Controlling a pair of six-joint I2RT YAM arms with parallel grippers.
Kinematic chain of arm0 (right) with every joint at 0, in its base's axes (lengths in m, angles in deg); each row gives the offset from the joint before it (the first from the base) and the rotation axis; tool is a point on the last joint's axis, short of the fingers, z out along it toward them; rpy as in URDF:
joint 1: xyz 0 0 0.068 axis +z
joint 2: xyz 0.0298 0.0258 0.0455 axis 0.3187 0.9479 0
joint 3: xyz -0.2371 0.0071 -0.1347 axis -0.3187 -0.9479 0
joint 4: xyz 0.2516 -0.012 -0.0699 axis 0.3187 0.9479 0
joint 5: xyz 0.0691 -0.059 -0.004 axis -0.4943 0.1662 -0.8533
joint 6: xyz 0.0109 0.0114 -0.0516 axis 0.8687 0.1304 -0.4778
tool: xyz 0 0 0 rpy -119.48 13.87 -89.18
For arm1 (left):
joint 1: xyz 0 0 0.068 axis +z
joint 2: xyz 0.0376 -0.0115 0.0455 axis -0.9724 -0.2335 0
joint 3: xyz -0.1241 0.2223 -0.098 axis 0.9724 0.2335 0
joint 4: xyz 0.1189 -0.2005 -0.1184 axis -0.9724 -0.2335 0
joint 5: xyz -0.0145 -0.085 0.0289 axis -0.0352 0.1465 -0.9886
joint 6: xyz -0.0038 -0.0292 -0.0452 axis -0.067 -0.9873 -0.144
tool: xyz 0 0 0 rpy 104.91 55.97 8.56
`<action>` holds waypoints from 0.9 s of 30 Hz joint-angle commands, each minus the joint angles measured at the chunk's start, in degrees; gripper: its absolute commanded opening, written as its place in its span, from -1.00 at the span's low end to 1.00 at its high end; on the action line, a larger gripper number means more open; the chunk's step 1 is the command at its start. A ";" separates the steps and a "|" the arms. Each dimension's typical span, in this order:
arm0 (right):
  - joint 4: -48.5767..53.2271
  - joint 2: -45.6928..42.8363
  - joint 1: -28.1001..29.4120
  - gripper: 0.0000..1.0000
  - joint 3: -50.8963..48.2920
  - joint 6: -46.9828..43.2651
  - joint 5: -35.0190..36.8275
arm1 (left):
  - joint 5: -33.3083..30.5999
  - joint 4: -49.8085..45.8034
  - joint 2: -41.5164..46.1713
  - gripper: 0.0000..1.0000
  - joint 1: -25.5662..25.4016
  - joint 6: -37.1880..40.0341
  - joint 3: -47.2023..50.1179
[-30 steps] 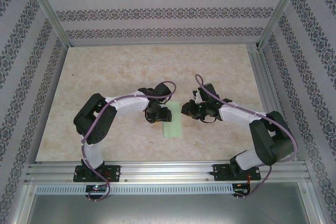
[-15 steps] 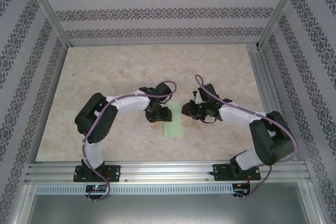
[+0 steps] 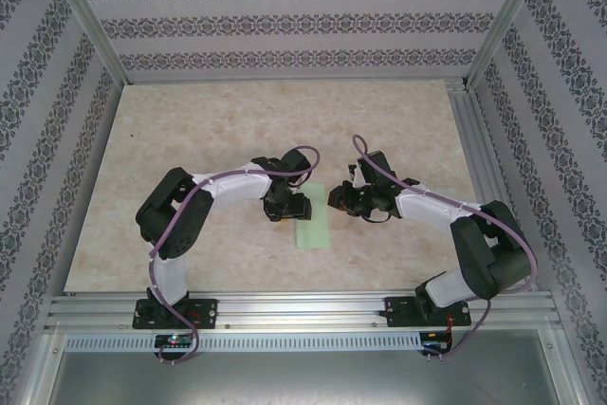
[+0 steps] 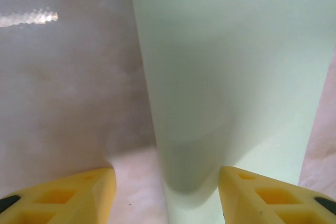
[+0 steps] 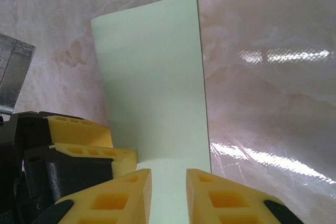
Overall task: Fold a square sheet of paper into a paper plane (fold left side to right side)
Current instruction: First fold in half a square sheet of paper at the center of the table, then hold the square sheet of paper at the center of the table.
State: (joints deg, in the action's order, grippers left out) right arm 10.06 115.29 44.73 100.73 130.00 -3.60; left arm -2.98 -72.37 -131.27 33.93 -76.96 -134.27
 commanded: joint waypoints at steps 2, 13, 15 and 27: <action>-0.07 0.17 0.56 -0.51 -0.76 0.36 0.50 | 2.27 6.18 -4.41 0.15 -2.43 -0.07 0.15; -0.36 1.25 1.26 -0.52 -0.41 0.52 0.13 | 2.01 6.20 -4.59 0.12 -2.43 -0.48 0.25; -0.48 1.42 1.36 -0.52 -0.39 0.63 0.13 | 1.87 6.24 -4.76 0.12 -2.43 -0.50 0.25; -1.49 2.41 2.19 -0.52 -0.13 1.13 -0.22 | 2.04 6.41 -4.92 0.11 -2.39 -0.64 0.34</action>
State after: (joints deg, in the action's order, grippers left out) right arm 10.00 116.89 45.89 100.73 130.24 -3.62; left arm -3.46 -72.65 -131.47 33.71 -77.16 -134.46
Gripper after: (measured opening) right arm 0.242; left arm 0.557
